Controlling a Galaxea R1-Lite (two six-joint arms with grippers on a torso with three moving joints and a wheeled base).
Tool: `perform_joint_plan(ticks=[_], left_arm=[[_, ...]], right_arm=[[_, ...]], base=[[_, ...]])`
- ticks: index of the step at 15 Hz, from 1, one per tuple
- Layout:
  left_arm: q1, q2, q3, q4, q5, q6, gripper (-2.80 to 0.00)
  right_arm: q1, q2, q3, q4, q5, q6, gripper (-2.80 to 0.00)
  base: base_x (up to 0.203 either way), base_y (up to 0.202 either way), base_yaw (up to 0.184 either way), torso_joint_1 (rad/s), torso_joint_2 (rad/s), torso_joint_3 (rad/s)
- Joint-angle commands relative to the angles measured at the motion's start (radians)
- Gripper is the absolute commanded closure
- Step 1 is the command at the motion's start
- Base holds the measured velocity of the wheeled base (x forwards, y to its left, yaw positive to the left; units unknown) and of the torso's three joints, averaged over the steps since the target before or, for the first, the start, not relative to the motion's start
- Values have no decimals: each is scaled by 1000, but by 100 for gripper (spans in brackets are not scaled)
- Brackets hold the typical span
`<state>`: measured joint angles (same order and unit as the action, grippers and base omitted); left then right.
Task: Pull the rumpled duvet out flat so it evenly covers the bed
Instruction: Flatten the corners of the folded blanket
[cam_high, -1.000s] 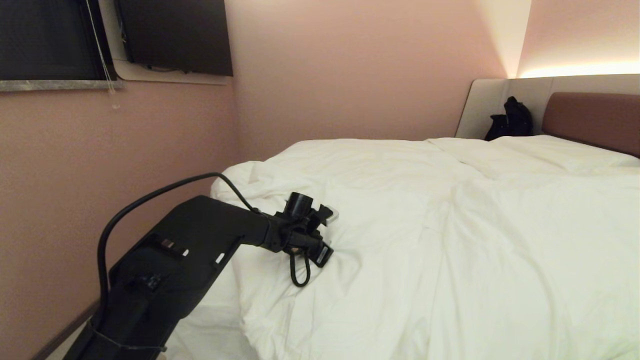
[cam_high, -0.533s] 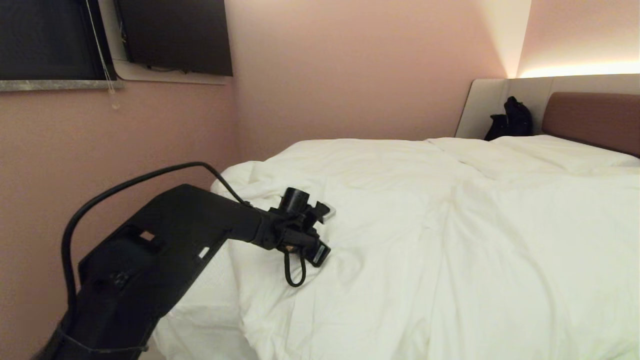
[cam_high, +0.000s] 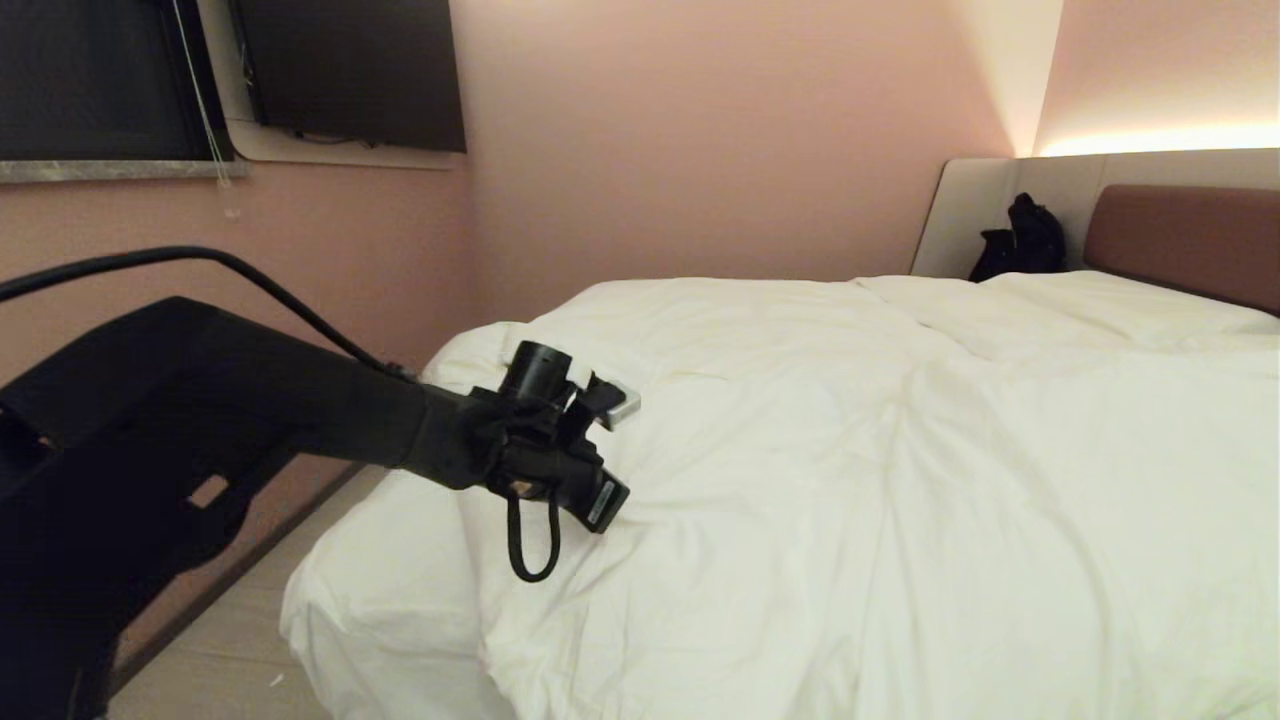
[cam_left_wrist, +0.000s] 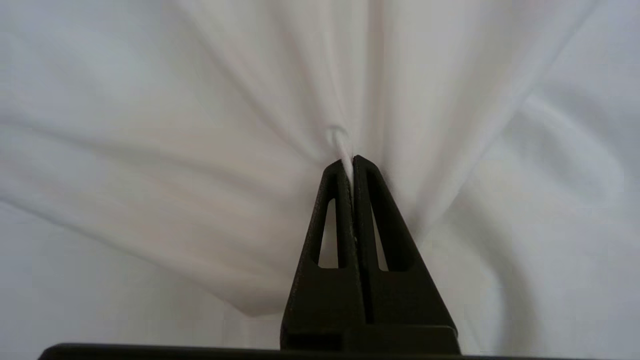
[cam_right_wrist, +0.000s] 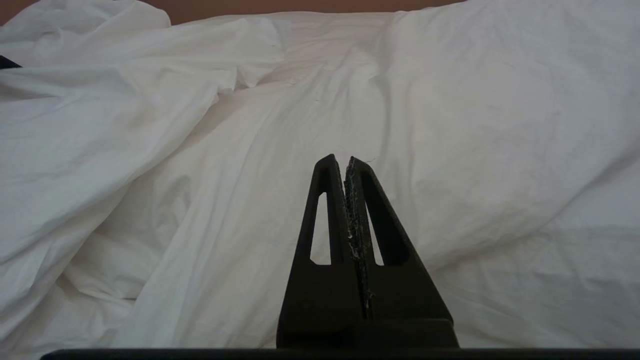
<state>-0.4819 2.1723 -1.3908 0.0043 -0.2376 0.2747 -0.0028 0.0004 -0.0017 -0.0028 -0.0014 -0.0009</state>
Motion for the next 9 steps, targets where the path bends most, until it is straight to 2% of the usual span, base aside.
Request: perform_joint_plan(ticks=[1, 3, 5, 9], left_arm=[[4, -50, 20, -1, -2, 1, 0], [28, -153, 115, -2, -2, -5, 0], [77, -327, 247, -3, -2, -12, 0], [254, -595, 472, -3, -2, -22, 0]], right_arm=[[0, 0, 0, 1, 0, -1, 0], [1, 0, 0, 0, 0, -1, 0], [0, 0, 0, 0, 0, -1, 0], [1, 0, 0, 0, 0, -1, 0]], base=[[0, 0, 0, 0, 0, 0], [0, 0, 0, 0, 0, 0], [0, 0, 0, 0, 0, 0], [0, 0, 0, 0, 0, 0]])
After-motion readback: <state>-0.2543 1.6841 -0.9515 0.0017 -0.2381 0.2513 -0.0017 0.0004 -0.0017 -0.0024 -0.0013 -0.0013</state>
